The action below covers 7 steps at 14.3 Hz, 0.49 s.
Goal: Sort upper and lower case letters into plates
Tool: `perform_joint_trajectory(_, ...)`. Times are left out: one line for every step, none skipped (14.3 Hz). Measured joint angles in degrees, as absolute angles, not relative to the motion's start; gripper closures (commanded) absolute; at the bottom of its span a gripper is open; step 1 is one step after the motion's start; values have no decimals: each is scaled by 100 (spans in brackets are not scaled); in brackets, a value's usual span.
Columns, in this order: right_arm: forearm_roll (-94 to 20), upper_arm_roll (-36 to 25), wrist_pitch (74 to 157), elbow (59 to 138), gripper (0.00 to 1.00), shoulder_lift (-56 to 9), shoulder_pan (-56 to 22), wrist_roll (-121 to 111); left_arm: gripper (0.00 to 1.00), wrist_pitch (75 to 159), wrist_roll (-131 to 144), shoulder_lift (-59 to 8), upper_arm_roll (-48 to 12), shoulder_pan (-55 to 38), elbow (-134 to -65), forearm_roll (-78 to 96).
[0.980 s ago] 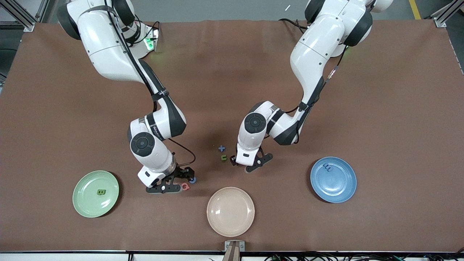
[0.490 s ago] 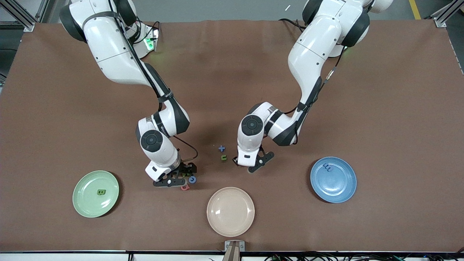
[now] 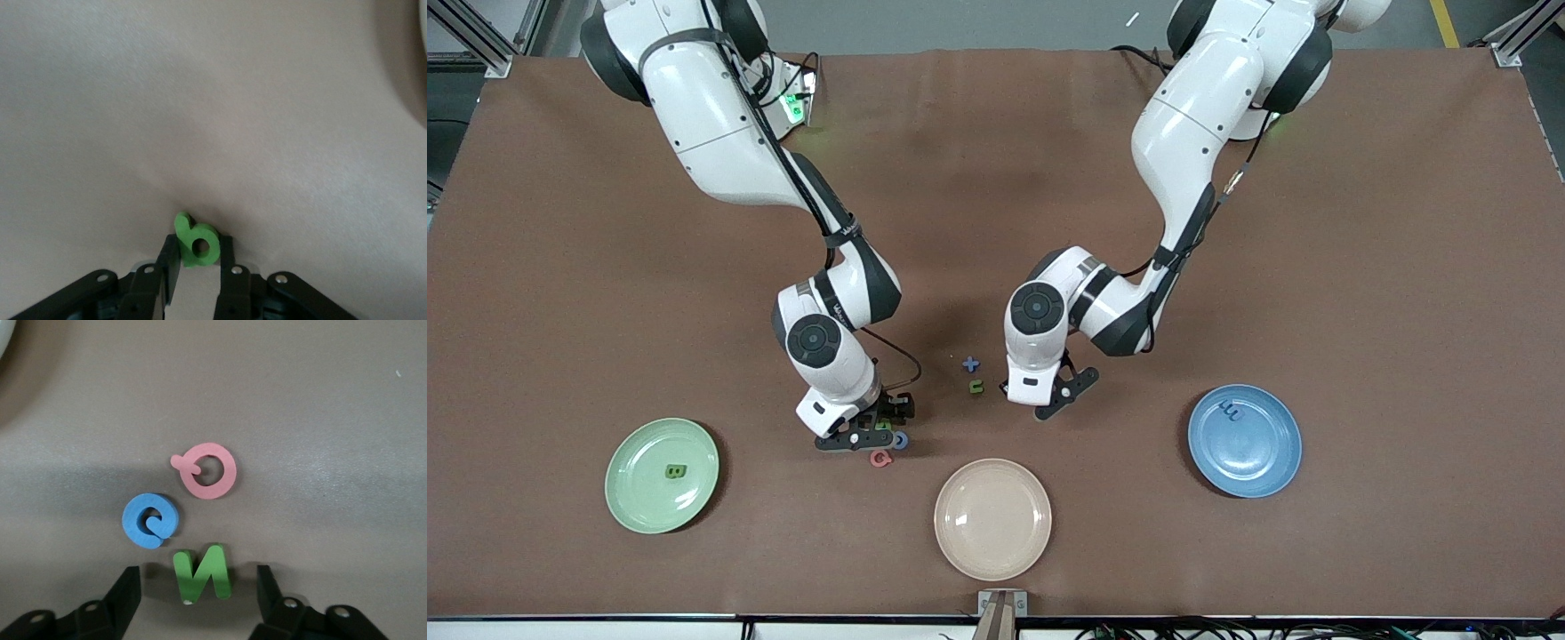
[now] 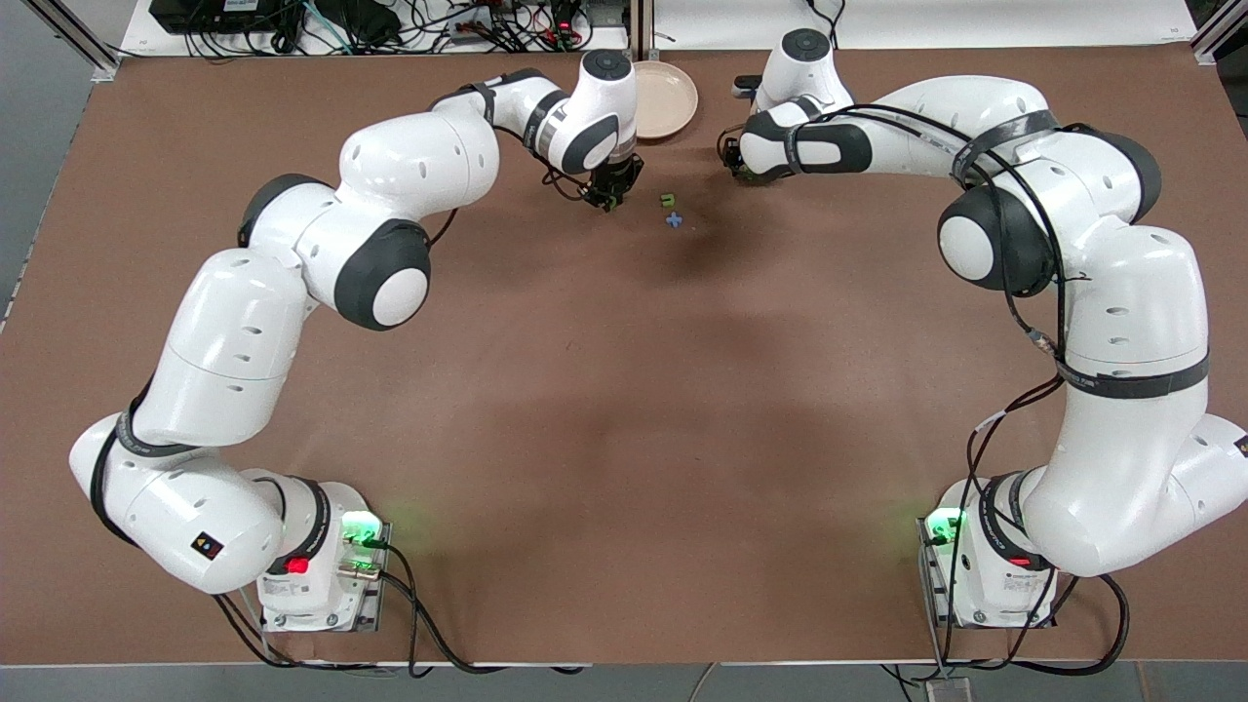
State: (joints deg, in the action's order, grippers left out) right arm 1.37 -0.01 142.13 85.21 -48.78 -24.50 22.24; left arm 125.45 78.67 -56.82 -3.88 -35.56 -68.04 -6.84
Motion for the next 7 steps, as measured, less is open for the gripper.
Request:
perform_joint_trajectory(137,-3,14217,8521,55,-4878,-2451,2224,100,12437,7863,-5617,-342,-3510,-6786,-694)
perform_joint_trajectory(139,-7,14219,8521,65,-4877,-2450,2225,100,12324,7847,-5500,-304,-3412,-6780,-708)
perform_joint_trajectory(139,-11,14221,8520,73,-4878,-2450,2225,100,12206,7803,-5359,-277,-3259,-6786,-722)
perform_joint_trajectory(148,-18,14221,8519,82,-4874,-2450,2225,100,12072,7698,-5204,-270,-3058,-6796,-731)
perform_joint_trajectory(152,-37,14220,8519,89,-4866,-2450,2225,100,11897,7501,-5057,-270,-2855,-6816,-733)
perform_joint_trajectory(151,-42,14220,8517,96,-4861,-2445,2229,100,11657,7225,-4934,-271,-2673,-6855,-746)
perform_joint_trajectory(151,-46,14220,8516,97,-4862,-2438,2229,100,11434,6917,-4838,-270,-2512,-6930,-805)
